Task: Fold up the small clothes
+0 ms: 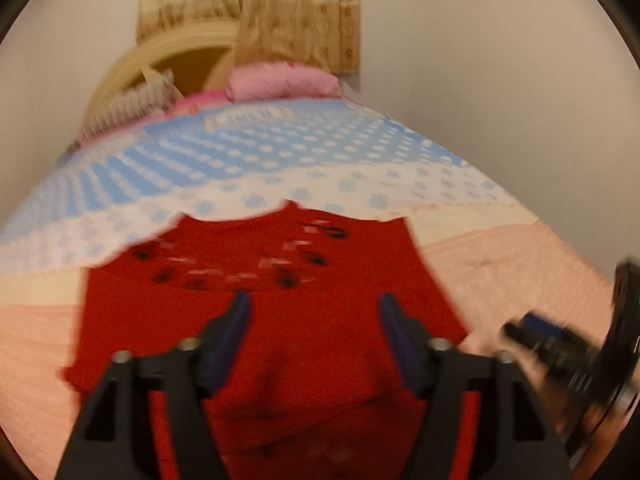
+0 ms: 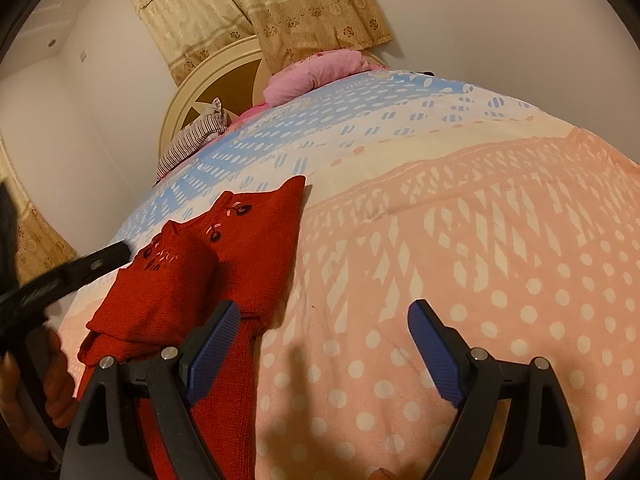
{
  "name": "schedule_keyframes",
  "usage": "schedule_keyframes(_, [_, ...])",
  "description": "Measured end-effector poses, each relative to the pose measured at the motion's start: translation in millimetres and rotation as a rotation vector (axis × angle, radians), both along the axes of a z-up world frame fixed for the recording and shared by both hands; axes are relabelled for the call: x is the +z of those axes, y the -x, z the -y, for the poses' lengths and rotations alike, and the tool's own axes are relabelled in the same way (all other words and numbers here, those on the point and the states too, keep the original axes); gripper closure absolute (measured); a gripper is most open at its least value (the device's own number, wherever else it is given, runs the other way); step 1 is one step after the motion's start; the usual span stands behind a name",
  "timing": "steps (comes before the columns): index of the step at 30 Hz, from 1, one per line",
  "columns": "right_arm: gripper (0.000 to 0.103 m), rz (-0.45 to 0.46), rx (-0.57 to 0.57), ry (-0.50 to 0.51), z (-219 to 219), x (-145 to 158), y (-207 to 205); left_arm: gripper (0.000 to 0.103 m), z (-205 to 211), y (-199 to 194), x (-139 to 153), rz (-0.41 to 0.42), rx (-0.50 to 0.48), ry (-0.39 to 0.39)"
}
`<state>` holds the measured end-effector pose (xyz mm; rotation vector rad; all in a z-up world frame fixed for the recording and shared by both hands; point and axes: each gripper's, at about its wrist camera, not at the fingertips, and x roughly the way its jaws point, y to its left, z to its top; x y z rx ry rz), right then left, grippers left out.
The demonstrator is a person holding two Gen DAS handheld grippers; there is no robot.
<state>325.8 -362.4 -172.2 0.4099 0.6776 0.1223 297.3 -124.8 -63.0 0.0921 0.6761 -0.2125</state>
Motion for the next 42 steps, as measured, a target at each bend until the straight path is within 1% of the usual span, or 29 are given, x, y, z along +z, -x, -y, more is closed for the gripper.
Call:
schedule_keyframes(1, [0.016,0.000,-0.001,0.000,0.0,0.0,0.1,0.024,-14.2,6.0,-1.6,0.020,0.014,-0.024])
schedule_keyframes(3, [0.016,0.000,-0.001,0.000,0.4,0.1,0.3,0.024,-38.9,10.7,-8.5,0.033,0.045,-0.079])
schedule_keyframes(5, [0.016,0.001,0.001,-0.001,0.4,0.2,0.4,0.024,-71.5,13.6,-20.7,0.020,0.109,-0.150])
schedule_keyframes(6, [0.016,0.002,0.002,0.000,0.0,0.4,0.4,0.024,-93.4,12.7,-28.9,0.000,0.157,-0.184])
schedule_keyframes(9, [0.016,0.039,0.004,0.004,-1.1,6.8,5.7,0.023,-137.0,4.2,-47.5,-0.075,0.246,-0.195])
schedule_keyframes(11, [0.017,0.066,0.057,0.002,-7.3,18.5,6.4,0.023,-164.4,-6.3,-63.5,-0.151,0.312,-0.209])
schedule_keyframes(12, [0.017,0.060,0.077,0.005,-11.7,23.4,3.9,0.022,-172.2,-7.8,-67.5,-0.160,0.327,-0.192])
schedule_keyframes(13, [0.017,0.049,0.095,-0.005,-15.4,26.1,0.6,0.015,-182.1,-10.2,-69.8,-0.166,0.336,-0.149])
schedule_keyframes(14, [0.017,0.031,0.126,-0.034,-23.0,30.5,-5.2,0.012,-189.9,-12.7,-70.0,-0.169,0.362,-0.124])
schedule_keyframes(15, [0.017,0.023,0.144,-0.042,-29.5,33.1,-8.3,0.011,-192.3,-14.0,-70.3,-0.165,0.381,-0.117])
schedule_keyframes(17, [0.023,-0.003,0.187,-0.008,-50.4,39.0,-19.0,0.011,-196.2,-15.0,-70.9,-0.165,0.396,-0.080])
schedule_keyframes(19, [0.035,-0.029,0.234,0.034,-72.1,38.9,-30.7,0.010,-200.4,-13.1,-76.9,-0.176,0.404,-0.040])
schedule_keyframes(21, [0.039,-0.065,0.262,0.092,-92.1,34.2,-41.9,0.008,-206.2,-11.9,-78.7,-0.183,0.410,0.006])
schedule_keyframes(23, [0.048,-0.138,0.284,0.134,-106.3,22.9,-54.2,0.006,-213.6,-11.8,-82.5,-0.198,0.416,0.044])
schedule_keyframes(24, [0.059,-0.167,0.278,0.156,-108.6,16.5,-58.2,0.005,-218.1,-14.5,-84.8,-0.210,0.414,0.067])
schedule_keyframes(25, [0.077,-0.181,0.267,0.178,-111.2,12.2,-60.9,0.002,-221.3,-15.5,-86.7,-0.223,0.418,0.092])
schedule_keyframes(26, [0.089,-0.180,0.267,0.181,-111.4,11.2,-61.6,0.001,-222.6,-15.2,-87.3,-0.227,0.422,0.102])
schedule_keyframes(28, [0.093,-0.163,0.266,0.169,-109.1,14.6,-59.3,0.000,-224.0,-16.2,-89.2,-0.234,0.423,0.117])
schedule_keyframes(29, [0.094,-0.146,0.263,0.179,-108.1,19.2,-56.9,0.000,-224.4,-15.9,-89.6,-0.236,0.423,0.117])
schedule_keyframes(33, [0.095,-0.116,0.224,0.264,-106.0,32.8,-49.8,0.000,-226.2,-15.7,-90.4,-0.242,0.428,0.120])
schedule_keyframes(35, [0.095,-0.127,0.210,0.271,-103.5,29.5,-53.2,0.000,-227.4,-14.9,-90.3,-0.242,0.436,0.120])
schedule_keyframes(37, [0.095,-0.154,0.188,0.311,-102.7,18.5,-57.7,0.000,-228.5,-14.8,-89.9,-0.243,0.439,0.125])
schedule_keyframes(39, [0.095,-0.163,0.187,0.299,-100.4,12.3,-59.3,0.000,-231.3,-13.2,-89.7,-0.246,0.438,0.141])
schedule_keyframes(42, [0.095,-0.158,0.190,0.304,-99.5,14.7,-57.7,0.000,-235.2,-8.2,-88.2,-0.251,0.423,0.165])
